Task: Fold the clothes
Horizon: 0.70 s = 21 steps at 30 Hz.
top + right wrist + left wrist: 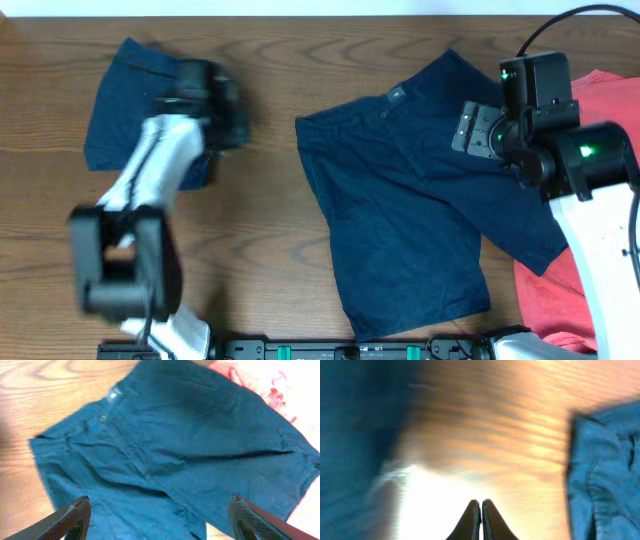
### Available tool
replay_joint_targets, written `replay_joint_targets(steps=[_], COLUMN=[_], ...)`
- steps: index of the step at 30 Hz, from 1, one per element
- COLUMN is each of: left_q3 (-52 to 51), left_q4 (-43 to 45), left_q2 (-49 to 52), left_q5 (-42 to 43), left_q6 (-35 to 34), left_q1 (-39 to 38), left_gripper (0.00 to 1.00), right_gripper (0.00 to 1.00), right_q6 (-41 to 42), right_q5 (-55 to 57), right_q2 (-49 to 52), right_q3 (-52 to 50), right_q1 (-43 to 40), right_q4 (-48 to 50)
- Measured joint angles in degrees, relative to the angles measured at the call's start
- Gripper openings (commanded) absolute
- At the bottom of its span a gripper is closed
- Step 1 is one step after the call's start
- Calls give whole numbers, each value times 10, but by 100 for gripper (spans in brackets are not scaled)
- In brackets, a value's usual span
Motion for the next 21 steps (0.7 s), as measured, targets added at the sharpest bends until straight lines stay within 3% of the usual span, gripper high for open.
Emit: replay_joint_targets(steps=[3,8,11,21], left_q3=[1,1,1,1], left_q4=[-26,-22,-11,117], left_q2=[-64,-99,-85,43], left_q5=[-26,-1,22,48], left_q6=[-7,-2,5,24], left_q1=[43,45,18,-105], left_gripper=[9,62,77,80], right_gripper=[86,87,87,89], right_q6=[0,0,0,0], right_q5=[1,-5,-11,-20], right_q2=[20,48,54,54], right_q3=[0,0,-1,-1], right_q1=[-15,-28,-30,-30], right_q4=[0,0,0,-12])
